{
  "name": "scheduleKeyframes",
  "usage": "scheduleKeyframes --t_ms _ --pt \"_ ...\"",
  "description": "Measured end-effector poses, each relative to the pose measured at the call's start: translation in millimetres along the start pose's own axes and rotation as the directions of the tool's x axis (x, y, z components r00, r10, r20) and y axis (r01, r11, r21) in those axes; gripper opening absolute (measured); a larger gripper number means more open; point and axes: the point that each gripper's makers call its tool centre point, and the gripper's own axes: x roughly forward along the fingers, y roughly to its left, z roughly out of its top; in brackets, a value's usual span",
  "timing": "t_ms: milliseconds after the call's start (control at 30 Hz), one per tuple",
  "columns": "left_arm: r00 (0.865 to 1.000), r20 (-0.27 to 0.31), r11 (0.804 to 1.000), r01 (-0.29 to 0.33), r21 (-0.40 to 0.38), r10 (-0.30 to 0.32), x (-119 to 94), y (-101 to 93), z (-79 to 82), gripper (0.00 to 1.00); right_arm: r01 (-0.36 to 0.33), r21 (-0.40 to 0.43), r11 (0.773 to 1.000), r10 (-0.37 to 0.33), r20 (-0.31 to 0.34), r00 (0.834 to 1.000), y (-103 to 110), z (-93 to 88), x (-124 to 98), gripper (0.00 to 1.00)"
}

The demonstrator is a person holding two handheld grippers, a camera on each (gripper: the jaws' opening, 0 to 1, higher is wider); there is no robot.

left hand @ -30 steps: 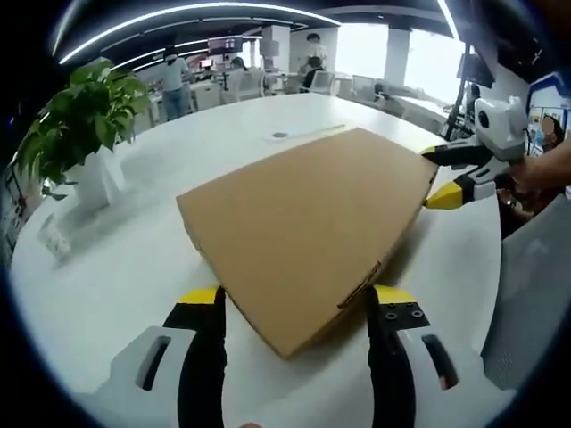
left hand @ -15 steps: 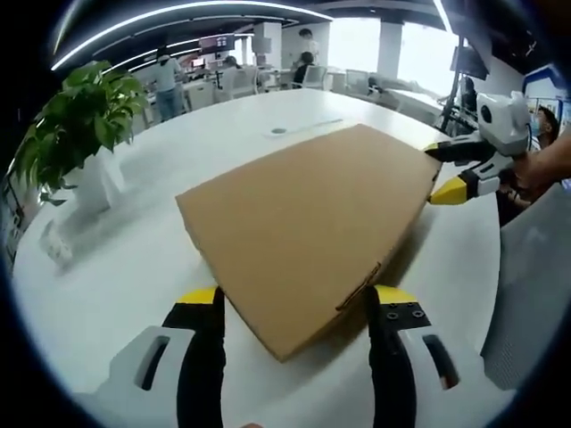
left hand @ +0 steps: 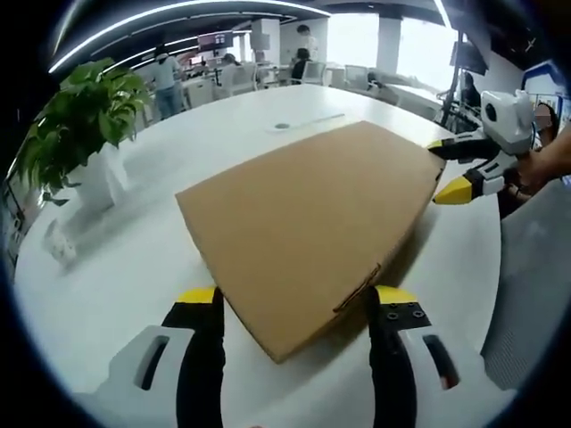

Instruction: Operate the shoe box by opening the lid, removing the specified soft item, and placing it in the target area until the item is outside and the box remains undamaged.

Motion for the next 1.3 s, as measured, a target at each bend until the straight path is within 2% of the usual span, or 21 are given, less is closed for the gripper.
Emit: scheduleKeyframes --t_ms 300,700,867,1300 --pt "1.000 -0.001 1.000 -0.009 -0.010 0.009 -5.4 4.2 -5.2 0.64 -0.007 0.007 1.000 0.007 0.004 1.000 6.4 2.1 2.1 0.57" --pt "1.000 0.021 1.000 -0.020 -0.009 0.021 -8.0 4.7 -6.6 0.64 -0.036 -0.041 0.999 0.037 0.038 0.999 3.6 -0.6 -0.5 0.51" --pt "0.999 0.039 1.000 -0.030 -0.010 0.030 -8.1 5.6 -6.7 0.64 -0.032 -0.100 0.994 0.037 0.049 0.998 1.5 -3.2 0.1 0.50" --pt "0.998 0.046 0.999 -0.046 -0.021 0.047 -9.9 5.5 -8.1 0.60 -0.035 -0.107 0.994 0.041 0.063 0.997 0.8 -2.1 0.0 0.49"
